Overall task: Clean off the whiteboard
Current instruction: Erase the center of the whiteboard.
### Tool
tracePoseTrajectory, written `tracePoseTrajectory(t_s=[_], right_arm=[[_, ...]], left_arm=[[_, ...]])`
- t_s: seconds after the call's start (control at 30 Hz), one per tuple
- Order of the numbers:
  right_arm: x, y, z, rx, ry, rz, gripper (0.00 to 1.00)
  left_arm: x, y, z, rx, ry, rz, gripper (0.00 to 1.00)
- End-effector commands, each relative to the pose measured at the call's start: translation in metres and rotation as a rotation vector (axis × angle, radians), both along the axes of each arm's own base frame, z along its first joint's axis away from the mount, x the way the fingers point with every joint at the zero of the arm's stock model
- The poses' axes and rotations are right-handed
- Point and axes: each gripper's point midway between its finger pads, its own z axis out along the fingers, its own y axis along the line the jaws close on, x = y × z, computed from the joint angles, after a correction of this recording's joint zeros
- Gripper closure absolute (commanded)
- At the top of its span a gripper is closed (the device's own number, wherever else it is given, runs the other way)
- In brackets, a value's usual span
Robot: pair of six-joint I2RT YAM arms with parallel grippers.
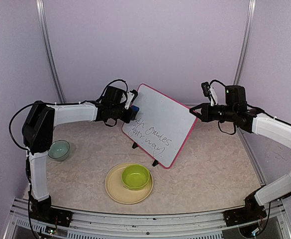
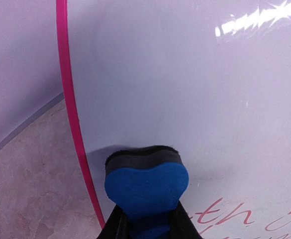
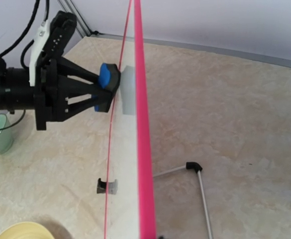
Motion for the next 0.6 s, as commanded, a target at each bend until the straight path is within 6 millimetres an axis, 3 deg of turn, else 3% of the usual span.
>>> tracePoseTrajectory(t_s=[0.0,0.3,0.47,0.57], right_arm=[[-0.015,0.016,-0.004,-0.018,-0.02,0.123,1.0],[-0.014,0.018,-0.005,-0.018,-0.017,0.128,1.0],[-0.015,0.018,-0.005,-0.017,-0.016,0.131,1.0],[-0.015,0.018,-0.004,-0.017,-0.018,0.13,1.0]], left_arm=[[-0.017,0.0,-0.037,0.028,0.14,-0.096,1.0],[-0.04,0.025,-0.09,0.084,0.26,-0.062,1.0],[-0.048,0.03,-0.106,0.081,0.295,-0.06,1.0],[-0.046,0.031,-0.105,0.063,0.298,-0.062,1.0]])
